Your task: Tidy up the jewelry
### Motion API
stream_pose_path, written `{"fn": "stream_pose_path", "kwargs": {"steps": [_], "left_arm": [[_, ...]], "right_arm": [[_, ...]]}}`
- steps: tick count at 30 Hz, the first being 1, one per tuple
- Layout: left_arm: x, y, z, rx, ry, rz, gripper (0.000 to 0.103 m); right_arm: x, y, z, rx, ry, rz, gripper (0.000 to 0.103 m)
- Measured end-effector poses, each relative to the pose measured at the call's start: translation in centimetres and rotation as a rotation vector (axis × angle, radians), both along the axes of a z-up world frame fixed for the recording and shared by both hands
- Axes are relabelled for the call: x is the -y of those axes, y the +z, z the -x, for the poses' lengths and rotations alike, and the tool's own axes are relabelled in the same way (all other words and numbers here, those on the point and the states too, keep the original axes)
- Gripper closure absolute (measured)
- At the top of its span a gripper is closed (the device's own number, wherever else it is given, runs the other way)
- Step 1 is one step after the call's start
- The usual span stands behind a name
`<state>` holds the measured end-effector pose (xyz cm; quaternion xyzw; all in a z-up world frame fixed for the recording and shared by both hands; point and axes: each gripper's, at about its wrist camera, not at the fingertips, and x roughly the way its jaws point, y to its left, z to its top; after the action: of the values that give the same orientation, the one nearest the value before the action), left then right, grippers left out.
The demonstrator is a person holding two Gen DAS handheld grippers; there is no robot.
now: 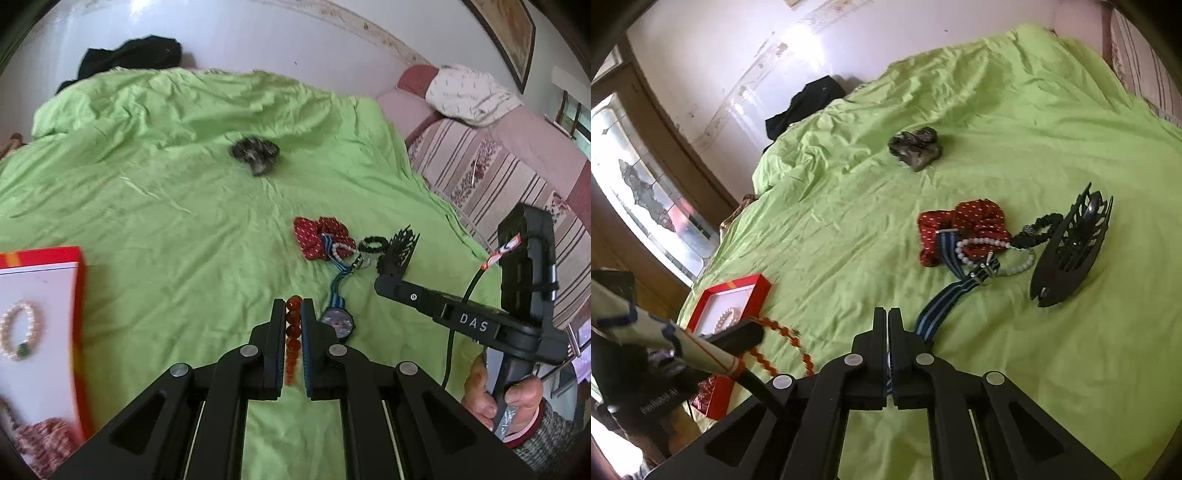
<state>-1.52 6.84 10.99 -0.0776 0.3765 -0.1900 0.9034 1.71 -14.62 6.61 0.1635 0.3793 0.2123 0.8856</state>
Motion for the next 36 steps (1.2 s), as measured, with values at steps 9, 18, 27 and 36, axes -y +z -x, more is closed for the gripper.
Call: {"fn": "stream_pose_path", "kwargs": {"steps": [9,18,27,36], "left_arm": [[-3.3,-1.2,1.5,-0.058,0.033,0.029,0.096],[-3.1,-7.4,-0.2,-0.202,0.014,0.023,0.096],[-1.9,-9.3,-0.5,-0.224,-0.01,-0.031,0.096],[-2.5,-8.0,0.3,-0.191,0.006,-0.034,0.096]], "right_arm": [[-2.1,-2.7,-0.1,-0.091,0.022,0.043,0.045],[-0.9,-4.4,-3.3,-0.134,-0.086,0.039,0.045],[-2.5,-6.1,-6.1,-0.153,-0.074,0.177,0.082],[-2.9,-3.5,-3.6,-0.06,-0.081,0.184,0.083]]}}
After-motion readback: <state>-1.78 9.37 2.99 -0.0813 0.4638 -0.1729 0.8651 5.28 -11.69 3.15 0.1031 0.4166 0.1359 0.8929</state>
